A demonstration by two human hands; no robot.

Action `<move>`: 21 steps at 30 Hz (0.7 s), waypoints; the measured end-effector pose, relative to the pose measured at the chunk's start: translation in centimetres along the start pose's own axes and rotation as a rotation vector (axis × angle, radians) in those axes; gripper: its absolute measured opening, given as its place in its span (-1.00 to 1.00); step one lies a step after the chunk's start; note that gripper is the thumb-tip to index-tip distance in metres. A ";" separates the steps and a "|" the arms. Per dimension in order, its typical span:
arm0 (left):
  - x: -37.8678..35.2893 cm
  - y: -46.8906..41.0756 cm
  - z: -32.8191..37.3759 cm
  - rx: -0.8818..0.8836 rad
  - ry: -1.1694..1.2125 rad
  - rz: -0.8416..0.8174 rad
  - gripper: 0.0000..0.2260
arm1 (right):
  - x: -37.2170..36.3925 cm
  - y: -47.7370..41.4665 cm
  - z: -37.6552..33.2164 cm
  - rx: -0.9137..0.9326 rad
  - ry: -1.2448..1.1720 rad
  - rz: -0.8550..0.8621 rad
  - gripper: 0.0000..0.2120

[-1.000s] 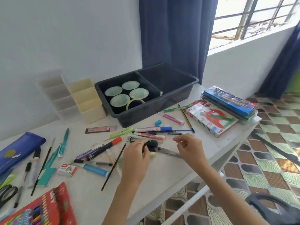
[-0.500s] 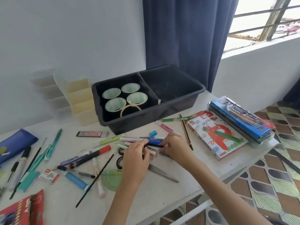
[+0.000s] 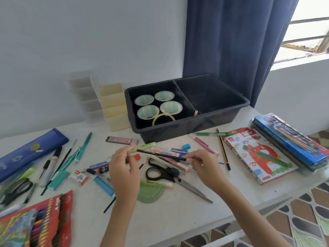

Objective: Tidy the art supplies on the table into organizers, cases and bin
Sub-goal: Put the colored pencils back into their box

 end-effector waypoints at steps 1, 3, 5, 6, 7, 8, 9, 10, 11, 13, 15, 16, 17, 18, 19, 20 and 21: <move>1.0 -0.2 -0.5 0.018 0.011 0.018 -0.76 | -0.5 0.2 -0.7 0.020 -0.008 -0.009 -0.81; 3.3 -0.3 -1.8 0.044 0.011 0.035 -0.76 | -1.8 0.7 -2.3 0.053 -0.017 -0.007 -0.79; 5.8 -0.3 -3.3 0.054 -0.003 0.047 -0.77 | -3.1 1.2 -4.0 0.081 -0.034 0.029 -0.80; 7.3 -0.2 -4.0 0.070 -0.006 0.053 -0.77 | -3.9 1.5 -4.8 0.097 -0.029 0.035 -0.81; 8.8 0.0 -4.8 0.096 -0.010 0.058 -0.77 | -4.7 1.9 -5.8 0.113 -0.016 0.023 -0.80; 10.3 0.1 -5.6 0.129 -0.017 0.063 -0.77 | -5.5 2.3 -6.6 0.124 0.003 -0.004 -0.80; 11.7 0.3 -6.3 0.154 -0.030 0.066 -0.77 | -6.4 2.7 -7.5 0.136 0.017 -0.027 -0.79; 13.1 0.5 -7.3 0.174 -0.054 0.066 -0.77 | -7.2 3.1 -8.3 0.151 0.027 -0.041 -0.78; 14.5 0.6 -8.2 0.191 -0.080 0.065 -0.76 | -8.1 3.6 -9.1 0.168 0.035 -0.050 -0.78; 17.2 1.0 -10.0 0.236 -0.138 0.055 -0.77 | -9.9 4.6 -10.5 0.200 0.078 -0.061 -0.79; 19.6 1.5 -11.6 0.285 -0.188 0.042 -0.79 | -11.6 5.5 -11.3 0.226 0.124 -0.034 -0.79; 20.7 1.8 -12.3 0.311 -0.213 0.037 -0.80 | -12.2 5.9 -11.5 0.225 0.129 -0.009 -0.79; 21.6 2.1 -13.1 0.336 -0.241 0.031 -0.79 | -12.7 6.2 -11.8 0.219 0.123 0.018 -0.80; 22.4 2.4 -13.8 0.350 -0.277 0.015 -0.79 | -12.9 6.4 -11.9 0.209 0.117 0.043 -0.80; 23.1 2.6 -14.4 0.344 -0.304 -0.015 -0.79 | -13.0 6.6 -12.0 0.199 0.111 0.068 -0.80; 23.6 2.9 -15.0 0.325 -0.311 -0.062 -0.80 | -13.0 6.8 -12.1 0.189 0.105 0.094 -0.80; 23.9 3.1 -15.4 0.293 -0.300 -0.120 -0.80 | -12.8 6.9 -12.3 0.182 0.099 0.124 -0.80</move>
Point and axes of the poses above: each hand's wrist, its own y-axis away from the middle knuckle, its own x-axis out of the back of the hand, z = x × y, the point moved 2 cm from there along -y, towards the middle knuckle, and after that the axes turned 3 degrees about y, right-handed, at the moved point
